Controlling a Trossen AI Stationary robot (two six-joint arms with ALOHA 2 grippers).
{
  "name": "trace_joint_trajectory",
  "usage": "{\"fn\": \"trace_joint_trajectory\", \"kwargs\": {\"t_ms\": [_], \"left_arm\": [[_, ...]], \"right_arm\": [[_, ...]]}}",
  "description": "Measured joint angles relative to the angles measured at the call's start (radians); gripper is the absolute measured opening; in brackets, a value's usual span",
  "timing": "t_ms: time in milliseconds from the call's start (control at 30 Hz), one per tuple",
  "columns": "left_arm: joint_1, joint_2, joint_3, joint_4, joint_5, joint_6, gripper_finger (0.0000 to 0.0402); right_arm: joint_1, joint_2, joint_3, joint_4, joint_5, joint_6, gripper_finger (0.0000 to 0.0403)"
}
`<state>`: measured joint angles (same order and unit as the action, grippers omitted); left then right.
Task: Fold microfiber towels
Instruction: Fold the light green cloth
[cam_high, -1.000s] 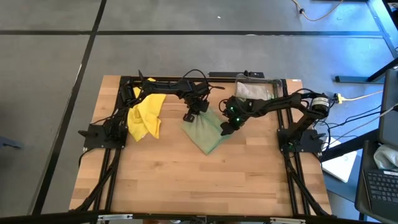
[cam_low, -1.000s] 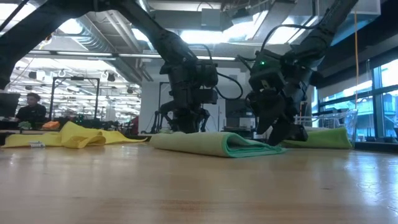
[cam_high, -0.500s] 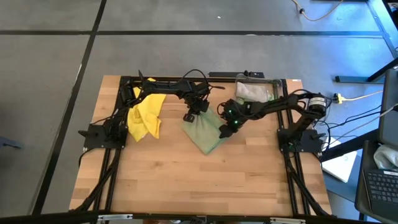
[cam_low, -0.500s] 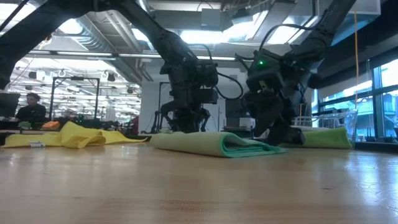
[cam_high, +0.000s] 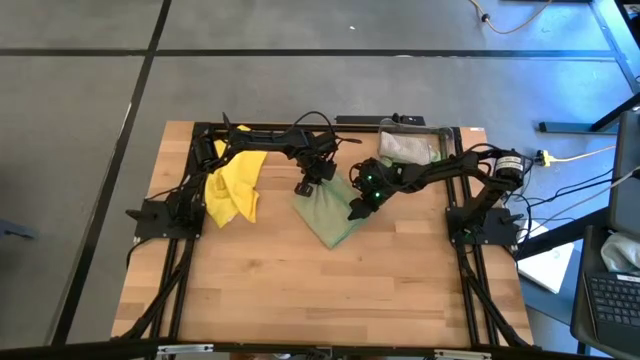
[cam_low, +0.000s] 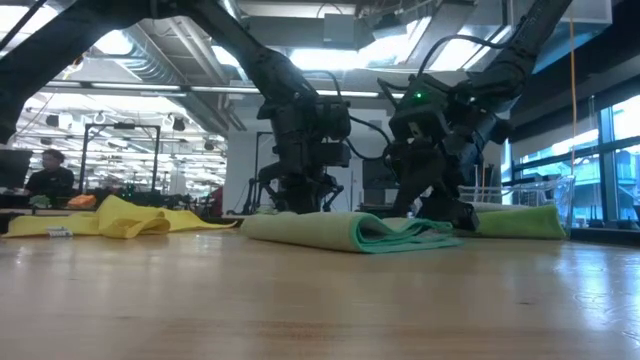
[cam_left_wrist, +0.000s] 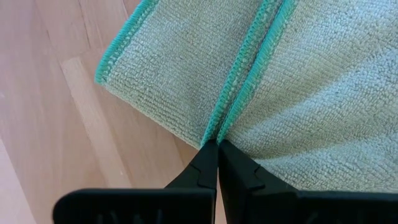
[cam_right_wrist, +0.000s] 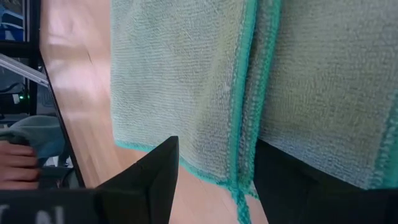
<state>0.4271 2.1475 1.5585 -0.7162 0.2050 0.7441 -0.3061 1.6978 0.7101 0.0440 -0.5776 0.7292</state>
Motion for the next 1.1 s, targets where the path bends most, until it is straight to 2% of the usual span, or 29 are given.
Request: {"fn": "trace_joint_trajectory", "kwargs": {"t_ms": [233,367,500,767,1100], "left_arm": [[0.000,0.000,0.000,0.000,0.000,0.000,0.0001],[0.000,0.000,0.000,0.006,0.000,0.000,0.0001],[0.000,0.000,0.000,0.010,0.000,0.000,0.0001],[0.000,0.000,0.000,0.016,0.000,0.000,0.0001],[0.000,-0.001,0.000,0.016,-0.011,0.011,0.0001]], "right_arm": [[0.003,0.000,0.000,0.021,0.007,-0.003,0.0192],[0.006,0.000,0.000,0.028,0.016,-0.025,0.0173],[0.016,0.000,0.000,0.029,0.035,-0.054,0.0128],[0.048,0.000,0.000,0.073,0.036,-0.144,0.0014],[0.048,0.000,0.000,0.073,0.025,-0.134,0.0007]]}}
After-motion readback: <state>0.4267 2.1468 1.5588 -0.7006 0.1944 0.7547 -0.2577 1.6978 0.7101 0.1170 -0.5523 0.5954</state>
